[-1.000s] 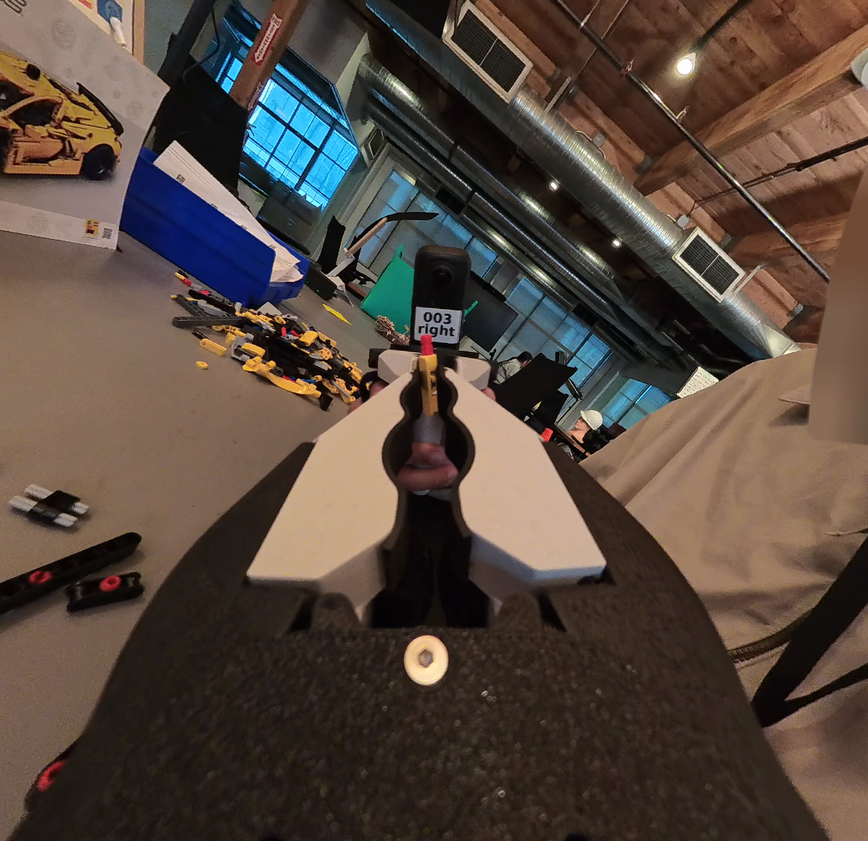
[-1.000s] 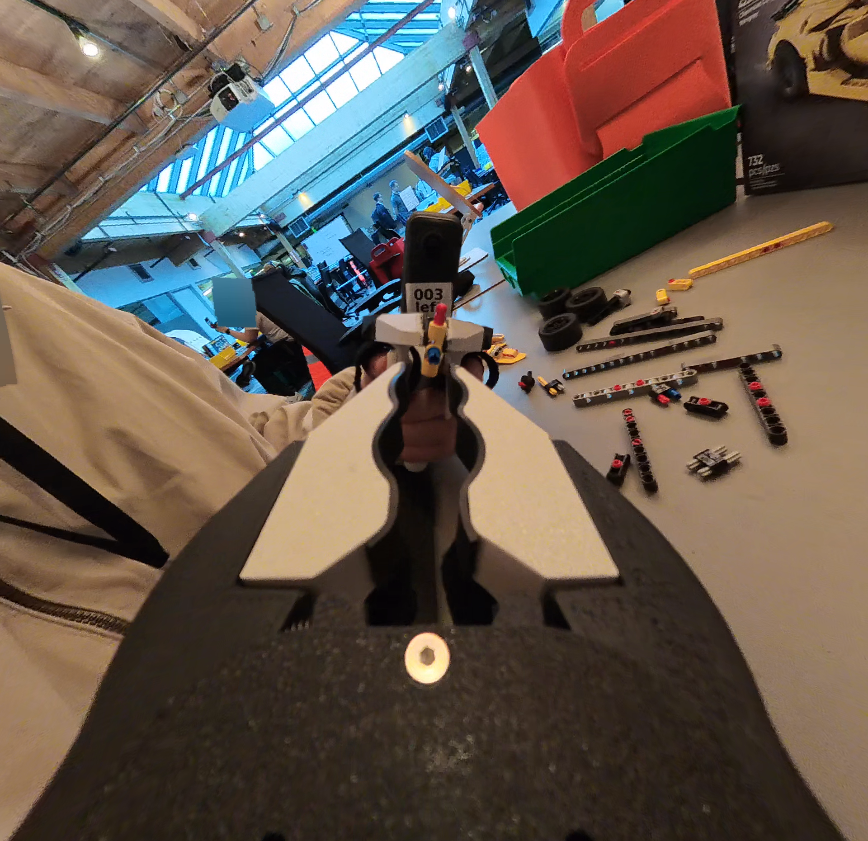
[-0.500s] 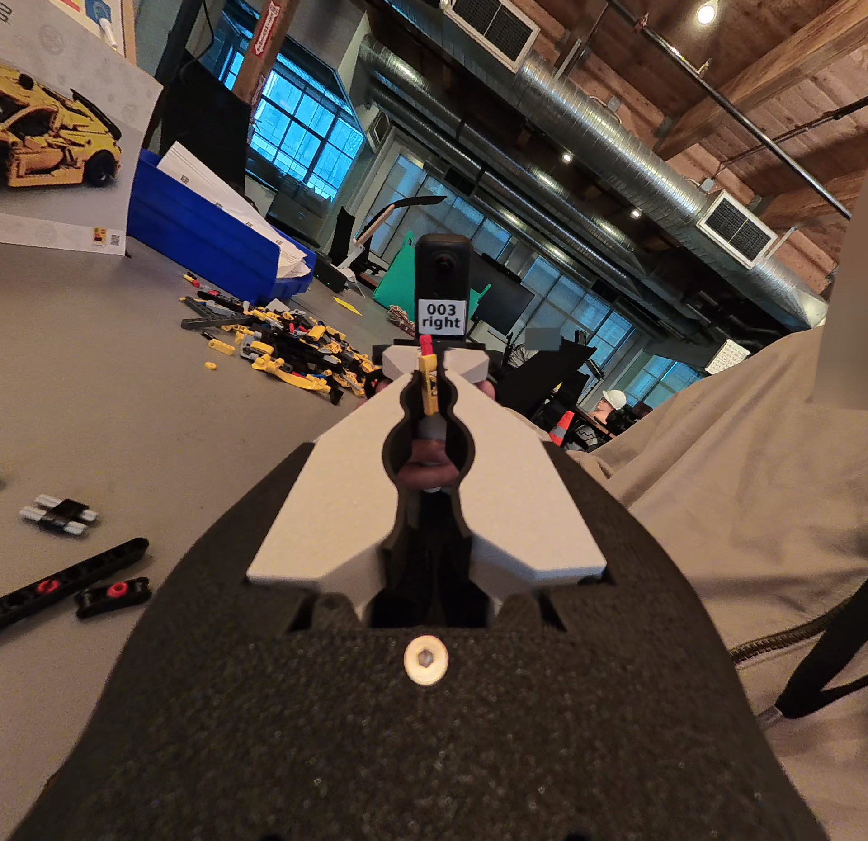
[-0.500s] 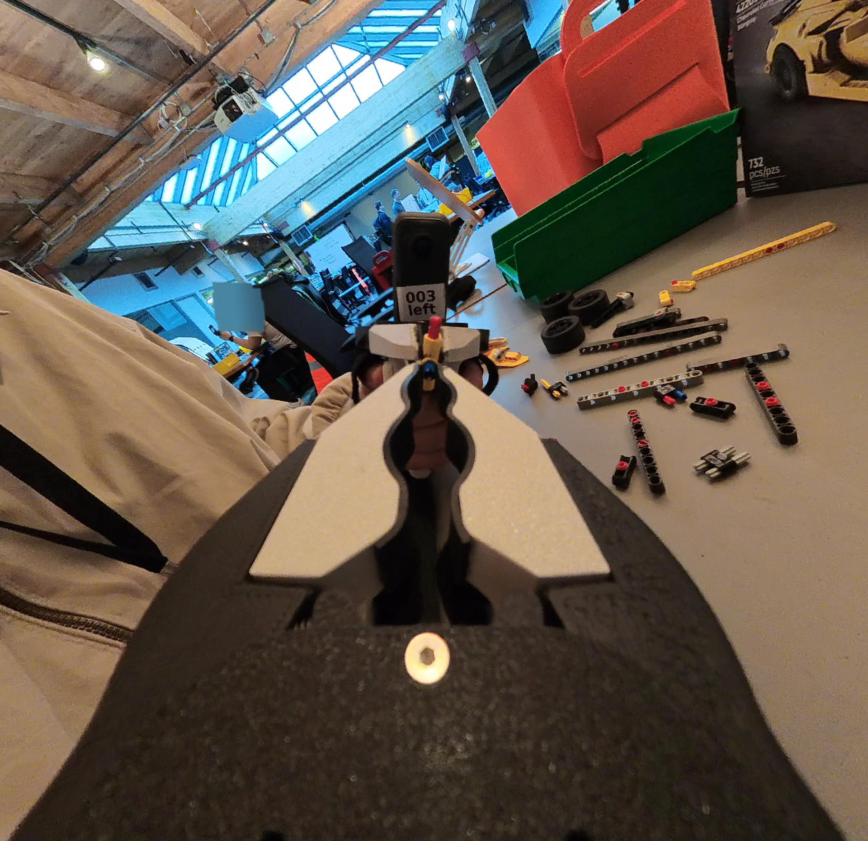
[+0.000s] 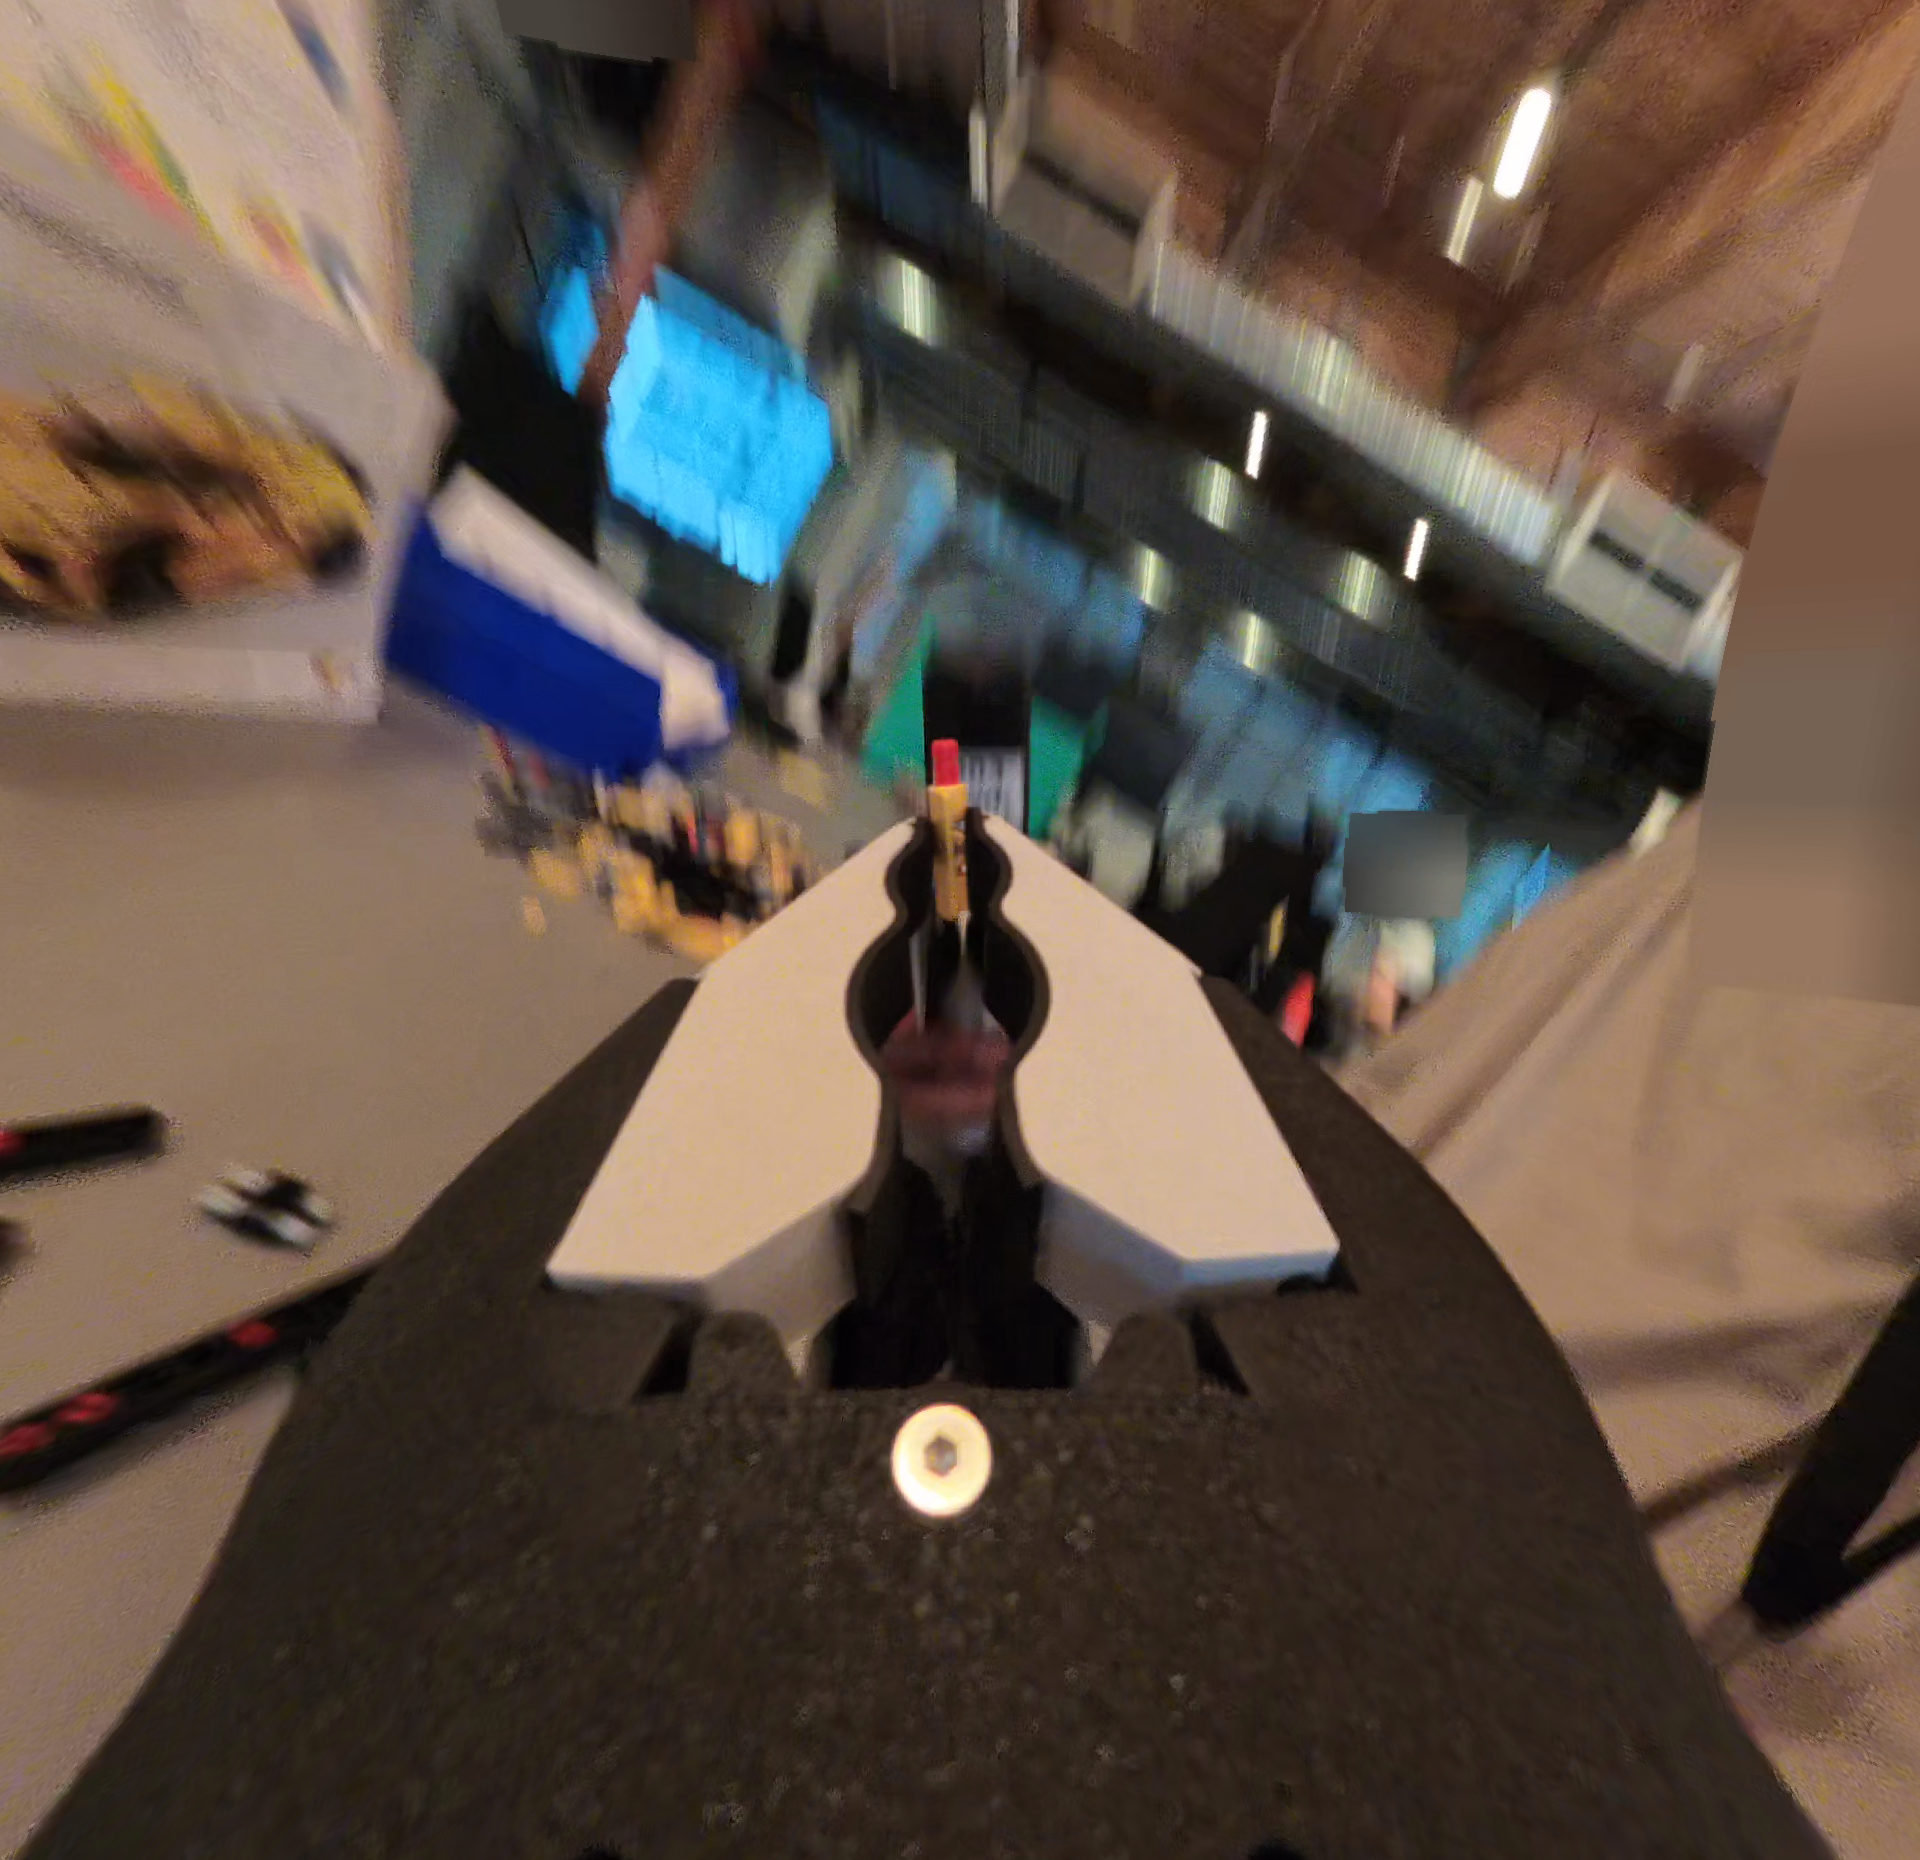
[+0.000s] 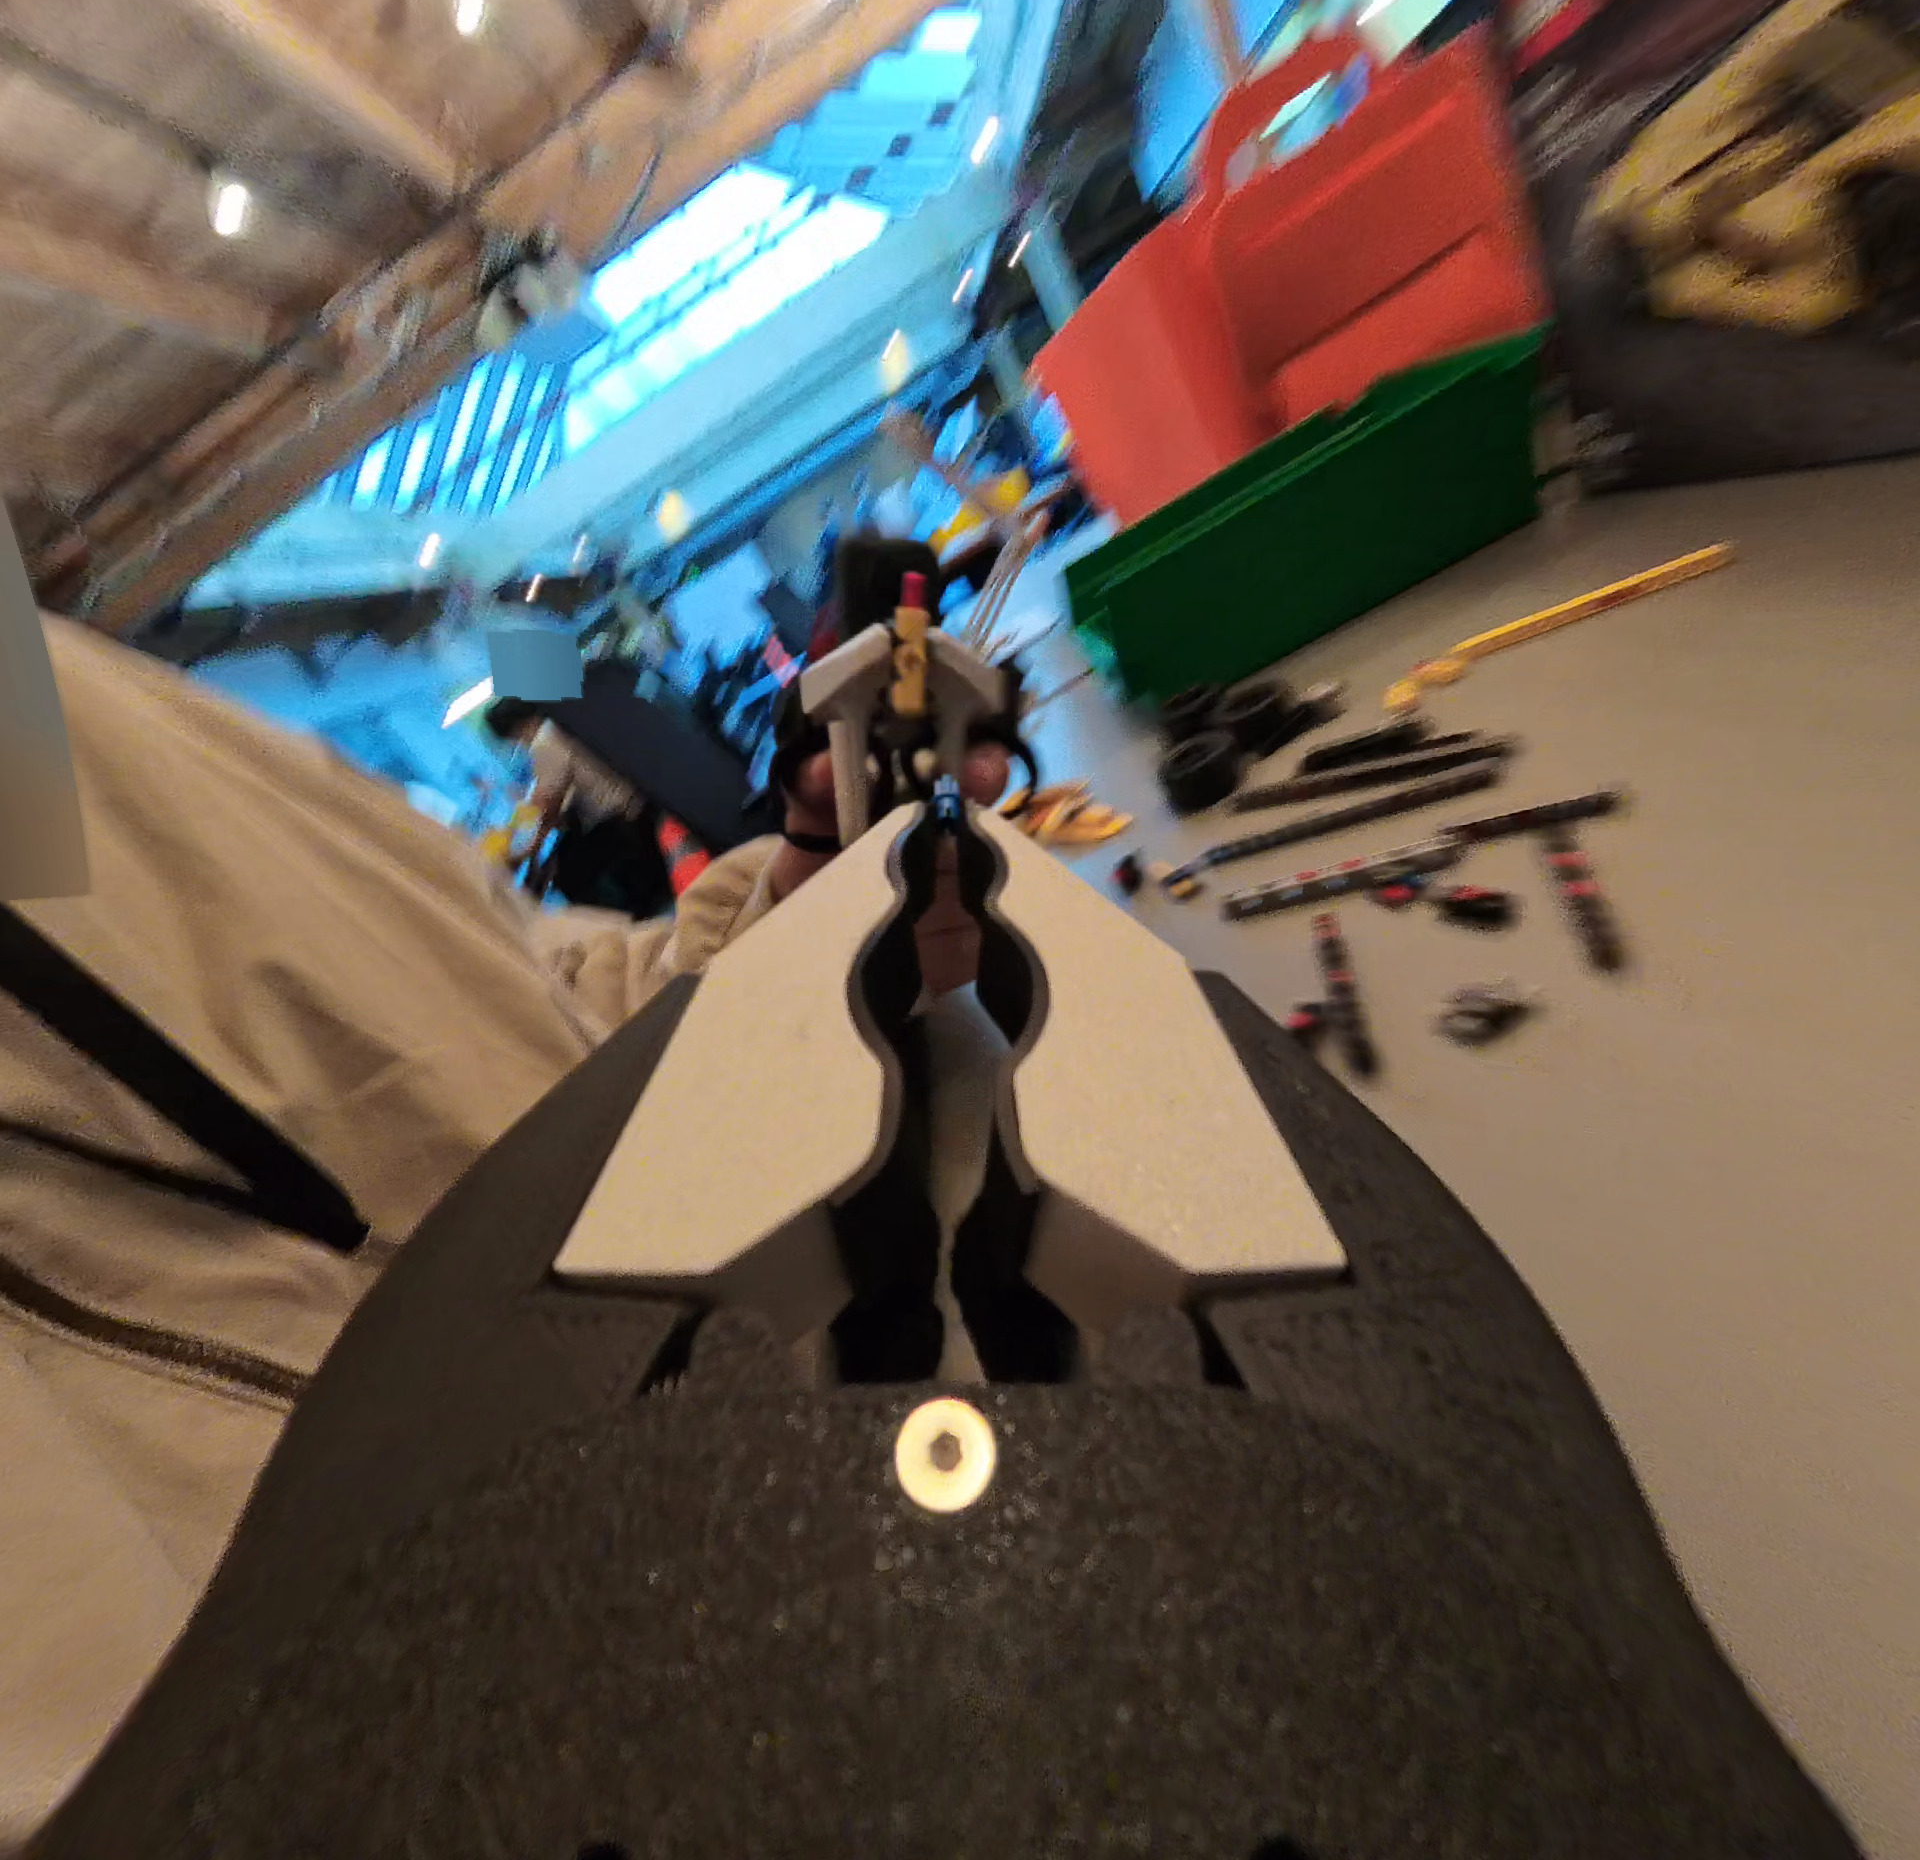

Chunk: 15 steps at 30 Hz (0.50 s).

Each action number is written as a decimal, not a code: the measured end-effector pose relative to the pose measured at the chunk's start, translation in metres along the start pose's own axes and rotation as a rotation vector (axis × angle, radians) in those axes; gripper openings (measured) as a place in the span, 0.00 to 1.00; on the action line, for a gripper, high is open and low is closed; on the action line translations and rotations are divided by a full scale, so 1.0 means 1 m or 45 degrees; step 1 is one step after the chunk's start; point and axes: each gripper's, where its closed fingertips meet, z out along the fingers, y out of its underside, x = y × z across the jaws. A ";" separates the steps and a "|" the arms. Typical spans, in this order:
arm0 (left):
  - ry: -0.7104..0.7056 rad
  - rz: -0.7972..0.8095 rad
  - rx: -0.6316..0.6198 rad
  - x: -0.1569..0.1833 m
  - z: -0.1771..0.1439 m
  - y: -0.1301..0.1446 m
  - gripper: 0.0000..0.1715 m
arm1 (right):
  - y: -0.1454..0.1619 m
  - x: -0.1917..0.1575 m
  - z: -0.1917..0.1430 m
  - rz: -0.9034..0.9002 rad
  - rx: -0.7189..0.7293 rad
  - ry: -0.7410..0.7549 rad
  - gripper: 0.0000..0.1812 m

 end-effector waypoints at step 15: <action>-0.249 0.259 -0.497 -0.024 0.025 0.073 0.04 | -0.060 0.172 -0.331 -0.367 -0.462 1.851 0.05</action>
